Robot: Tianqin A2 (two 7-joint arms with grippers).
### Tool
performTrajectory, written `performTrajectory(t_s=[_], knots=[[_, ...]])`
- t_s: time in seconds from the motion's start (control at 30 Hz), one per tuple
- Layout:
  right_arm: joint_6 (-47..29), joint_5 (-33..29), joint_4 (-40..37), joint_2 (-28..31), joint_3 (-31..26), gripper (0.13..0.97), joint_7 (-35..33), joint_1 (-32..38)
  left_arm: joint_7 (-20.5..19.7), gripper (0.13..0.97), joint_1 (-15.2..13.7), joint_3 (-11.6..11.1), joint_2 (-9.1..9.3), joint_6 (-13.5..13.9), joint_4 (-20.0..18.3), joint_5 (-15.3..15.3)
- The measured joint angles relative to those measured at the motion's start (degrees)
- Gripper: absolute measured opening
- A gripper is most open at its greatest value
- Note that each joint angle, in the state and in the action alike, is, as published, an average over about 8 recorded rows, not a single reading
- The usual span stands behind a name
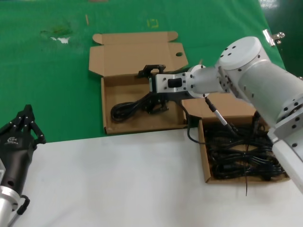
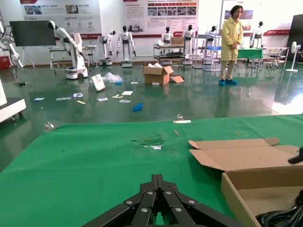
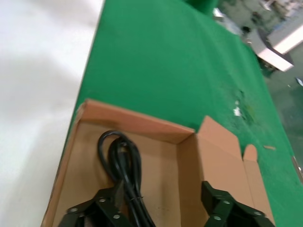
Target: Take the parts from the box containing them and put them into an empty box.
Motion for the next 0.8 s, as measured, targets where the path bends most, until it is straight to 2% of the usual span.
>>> performTrajectory(t_s=[0.03, 0.23, 0.6, 0.8], knots=[[-0.3, 0.1, 0.0, 0.2, 0.6, 0.464, 0.8, 0.1, 0.0, 0.140, 0.0, 0.0, 0.00, 0.0, 0.0, 0.0], [-2.1, 0.4, 4.7, 3.2, 3.8, 0.623, 6.6, -1.4, 0.0, 0.140, 0.0, 0.0, 0.00, 0.0, 0.0, 0.0], [-1.9, -0.9, 31.4, 14.7, 7.2, 0.838, 24.5, -13.0, 0.0, 0.140, 0.0, 0.0, 0.00, 0.0, 0.0, 0.0], [-1.6, -1.3, 37.9, 17.6, 7.9, 0.899, 28.7, -16.1, 0.0, 0.142, 0.0, 0.0, 0.00, 0.0, 0.0, 0.0]])
